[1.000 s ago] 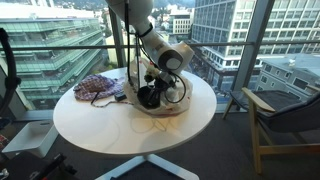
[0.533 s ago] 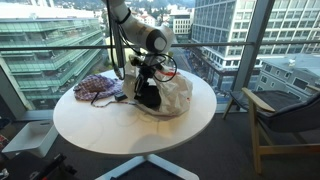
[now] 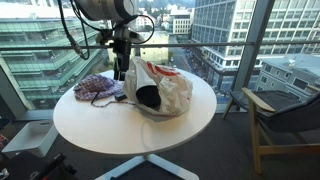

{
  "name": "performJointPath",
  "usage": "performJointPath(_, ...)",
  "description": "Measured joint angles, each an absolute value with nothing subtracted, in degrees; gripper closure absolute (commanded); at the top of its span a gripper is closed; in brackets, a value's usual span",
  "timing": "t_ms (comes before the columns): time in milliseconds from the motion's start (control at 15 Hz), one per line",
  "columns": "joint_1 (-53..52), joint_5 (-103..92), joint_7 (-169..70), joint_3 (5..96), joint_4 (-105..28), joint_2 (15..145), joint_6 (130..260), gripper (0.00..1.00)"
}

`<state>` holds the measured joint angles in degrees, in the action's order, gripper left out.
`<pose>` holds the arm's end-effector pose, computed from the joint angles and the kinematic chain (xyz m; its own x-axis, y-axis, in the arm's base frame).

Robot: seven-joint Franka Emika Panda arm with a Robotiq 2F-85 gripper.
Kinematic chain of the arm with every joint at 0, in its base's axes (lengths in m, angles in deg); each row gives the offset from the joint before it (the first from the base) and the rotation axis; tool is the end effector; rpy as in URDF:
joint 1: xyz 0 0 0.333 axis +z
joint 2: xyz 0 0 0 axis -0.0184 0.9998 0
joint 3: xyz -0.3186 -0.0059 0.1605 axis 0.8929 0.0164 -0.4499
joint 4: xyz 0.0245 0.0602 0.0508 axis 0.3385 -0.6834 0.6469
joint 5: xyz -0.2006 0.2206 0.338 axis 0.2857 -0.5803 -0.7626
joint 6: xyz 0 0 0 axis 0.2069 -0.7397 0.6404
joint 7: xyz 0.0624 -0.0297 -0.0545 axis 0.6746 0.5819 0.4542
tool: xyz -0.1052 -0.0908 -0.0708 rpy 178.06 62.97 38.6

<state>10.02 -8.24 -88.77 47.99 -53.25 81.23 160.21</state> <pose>0.6021 0.1011 0.2808 0.7577 -0.5770 -0.3051 -0.4967 -0.8130 0.3040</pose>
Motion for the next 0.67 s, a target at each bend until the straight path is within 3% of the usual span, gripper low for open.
performJointPath(667, 15.07, -10.49, -83.65, 37.93, -60.39, 82.86, 172.6, 0.0)
